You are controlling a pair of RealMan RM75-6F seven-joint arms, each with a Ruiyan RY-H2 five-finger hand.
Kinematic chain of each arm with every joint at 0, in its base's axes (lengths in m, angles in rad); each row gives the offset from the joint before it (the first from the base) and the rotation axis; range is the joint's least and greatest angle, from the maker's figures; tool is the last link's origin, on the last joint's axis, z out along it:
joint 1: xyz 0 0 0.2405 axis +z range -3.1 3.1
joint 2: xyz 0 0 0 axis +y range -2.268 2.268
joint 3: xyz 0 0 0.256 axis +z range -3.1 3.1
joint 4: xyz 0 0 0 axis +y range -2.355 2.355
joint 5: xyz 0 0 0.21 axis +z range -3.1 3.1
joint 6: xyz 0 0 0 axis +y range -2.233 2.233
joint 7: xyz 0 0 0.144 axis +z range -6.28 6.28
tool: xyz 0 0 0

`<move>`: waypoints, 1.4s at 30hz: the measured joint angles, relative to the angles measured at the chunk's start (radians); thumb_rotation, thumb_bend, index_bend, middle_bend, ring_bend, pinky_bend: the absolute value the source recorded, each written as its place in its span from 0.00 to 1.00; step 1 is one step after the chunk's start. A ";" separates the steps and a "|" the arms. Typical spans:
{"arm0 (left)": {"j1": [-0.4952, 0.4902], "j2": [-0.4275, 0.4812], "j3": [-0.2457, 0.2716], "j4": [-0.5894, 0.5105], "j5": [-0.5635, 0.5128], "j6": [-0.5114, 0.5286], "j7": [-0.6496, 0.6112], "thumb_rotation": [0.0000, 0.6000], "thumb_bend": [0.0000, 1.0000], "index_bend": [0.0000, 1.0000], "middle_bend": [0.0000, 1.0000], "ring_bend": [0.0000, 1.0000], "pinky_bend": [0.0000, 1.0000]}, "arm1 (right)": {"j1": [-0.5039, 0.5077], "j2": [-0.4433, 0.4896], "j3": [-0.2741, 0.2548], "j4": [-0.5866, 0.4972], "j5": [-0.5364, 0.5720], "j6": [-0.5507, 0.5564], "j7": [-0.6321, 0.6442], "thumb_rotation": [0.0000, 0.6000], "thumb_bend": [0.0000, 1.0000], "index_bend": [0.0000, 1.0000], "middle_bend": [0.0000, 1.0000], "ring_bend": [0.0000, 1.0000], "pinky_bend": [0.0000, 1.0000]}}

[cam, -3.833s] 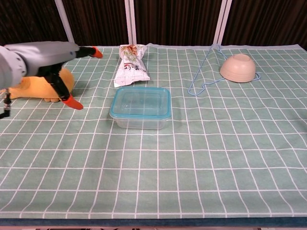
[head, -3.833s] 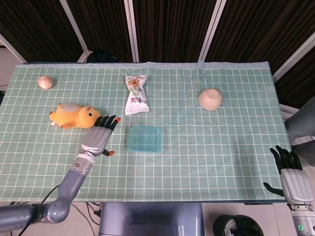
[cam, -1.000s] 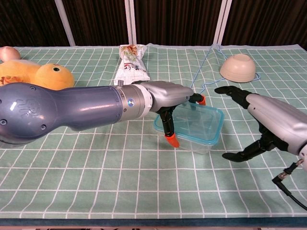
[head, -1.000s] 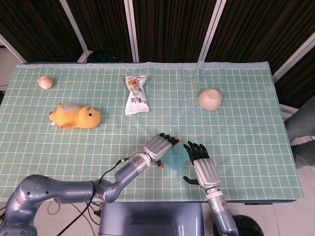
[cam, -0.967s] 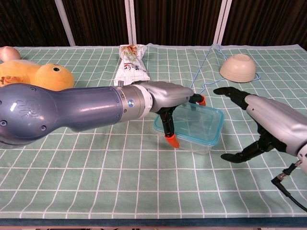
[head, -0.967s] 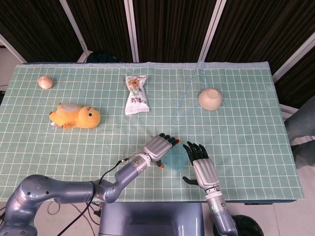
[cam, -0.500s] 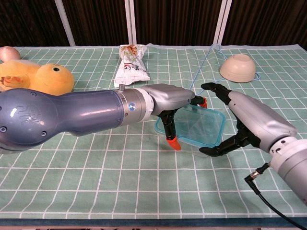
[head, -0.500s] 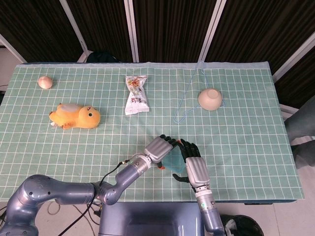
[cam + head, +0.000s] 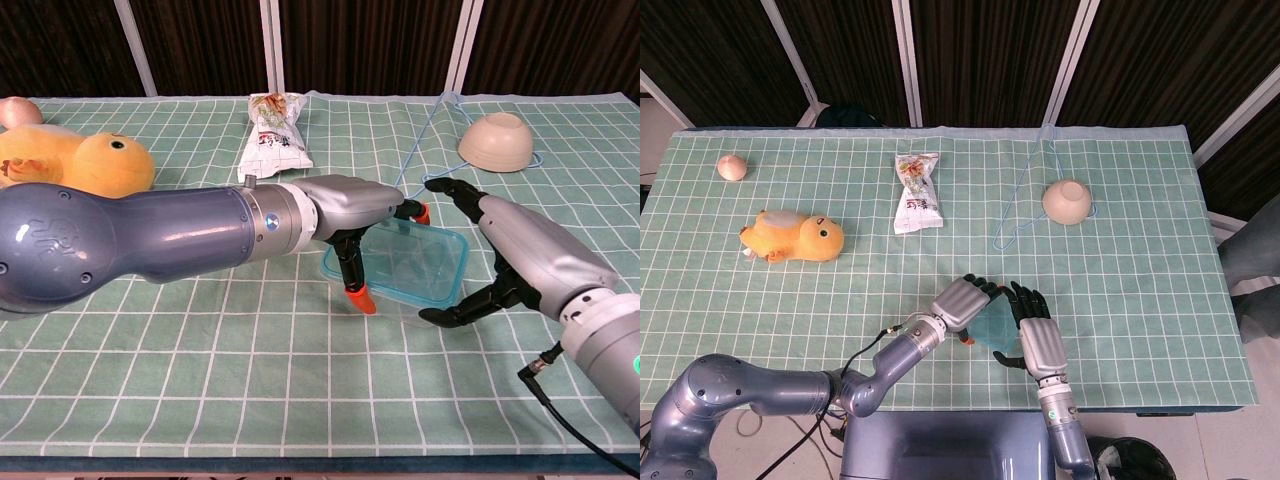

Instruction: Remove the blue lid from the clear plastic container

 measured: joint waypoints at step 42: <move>-0.038 -0.002 0.027 0.015 -0.035 -0.023 -0.004 1.00 0.07 0.21 0.24 0.28 0.41 | -0.033 0.001 0.011 0.024 0.014 0.055 0.259 1.00 0.21 0.00 0.00 0.00 0.00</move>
